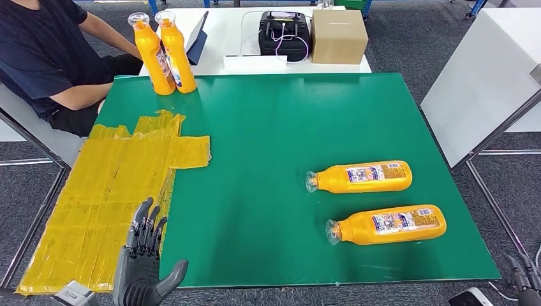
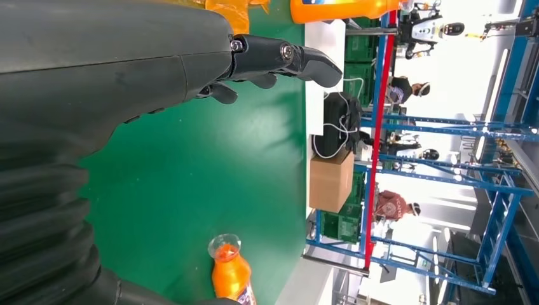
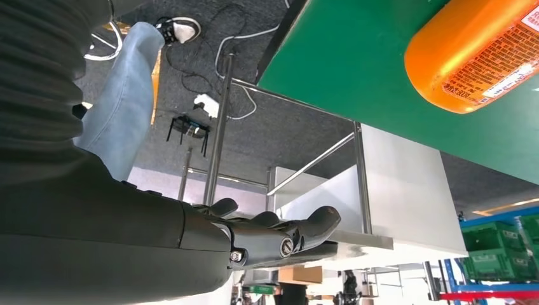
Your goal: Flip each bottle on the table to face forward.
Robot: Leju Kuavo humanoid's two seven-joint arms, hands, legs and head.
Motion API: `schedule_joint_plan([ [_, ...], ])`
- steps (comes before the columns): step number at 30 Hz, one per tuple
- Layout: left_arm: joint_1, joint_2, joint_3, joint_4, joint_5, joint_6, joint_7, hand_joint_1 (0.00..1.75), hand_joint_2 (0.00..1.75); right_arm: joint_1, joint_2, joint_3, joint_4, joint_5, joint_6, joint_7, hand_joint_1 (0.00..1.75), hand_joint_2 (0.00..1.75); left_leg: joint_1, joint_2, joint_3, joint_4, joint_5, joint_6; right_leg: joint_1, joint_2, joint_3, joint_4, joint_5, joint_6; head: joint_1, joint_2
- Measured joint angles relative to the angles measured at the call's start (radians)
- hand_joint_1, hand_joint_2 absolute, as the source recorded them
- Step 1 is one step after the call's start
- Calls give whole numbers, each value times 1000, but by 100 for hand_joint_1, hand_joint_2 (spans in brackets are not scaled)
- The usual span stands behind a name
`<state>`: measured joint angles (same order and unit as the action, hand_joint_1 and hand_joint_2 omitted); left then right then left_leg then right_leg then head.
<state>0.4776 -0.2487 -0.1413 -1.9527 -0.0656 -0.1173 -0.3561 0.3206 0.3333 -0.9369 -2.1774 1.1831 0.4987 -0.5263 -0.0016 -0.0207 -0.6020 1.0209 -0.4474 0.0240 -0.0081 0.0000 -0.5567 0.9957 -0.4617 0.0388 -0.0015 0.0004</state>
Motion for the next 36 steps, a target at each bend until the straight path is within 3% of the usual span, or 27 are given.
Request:
schedule_joint_plan([
  [4,-4,5,-1,1,2,-6,5,0,175,-3,-12,13,17,1,-22,28,0,175,0,0,-1,0,0,0,0,0,0,0,0,0,0,0],
  [7,-10,8,-2,2,3,-10,13,0,175,10,-51,80,39,-39,-92,129,0,175,0,0,-1,0,0,0,0,0,0,0,0,0,0,0],
  [12,-13,10,-2,2,3,-18,24,0,175,45,-162,283,76,-154,-235,364,0,175,0,0,-1,0,0,0,0,0,0,0,0,0,0,0],
  [18,-27,12,-2,2,2,-29,35,0,175,52,-358,576,157,-234,-368,577,0,175,-1,0,-1,0,0,0,0,0,1,0,0,0,0,0],
  [23,-32,12,-2,3,2,-29,45,0,175,11,-463,763,232,-239,-413,647,0,175,0,0,-1,0,0,0,0,0,1,0,0,0,0,0],
  [27,-34,12,0,3,2,-30,49,0,175,-23,-515,878,281,-230,-422,681,0,175,0,0,-1,0,1,0,0,0,0,0,0,0,0,0],
  [36,-35,12,2,3,2,-32,50,0,175,-47,-564,979,335,-226,-429,698,0,175,0,0,-1,0,0,0,0,0,0,0,0,0,0,0],
])
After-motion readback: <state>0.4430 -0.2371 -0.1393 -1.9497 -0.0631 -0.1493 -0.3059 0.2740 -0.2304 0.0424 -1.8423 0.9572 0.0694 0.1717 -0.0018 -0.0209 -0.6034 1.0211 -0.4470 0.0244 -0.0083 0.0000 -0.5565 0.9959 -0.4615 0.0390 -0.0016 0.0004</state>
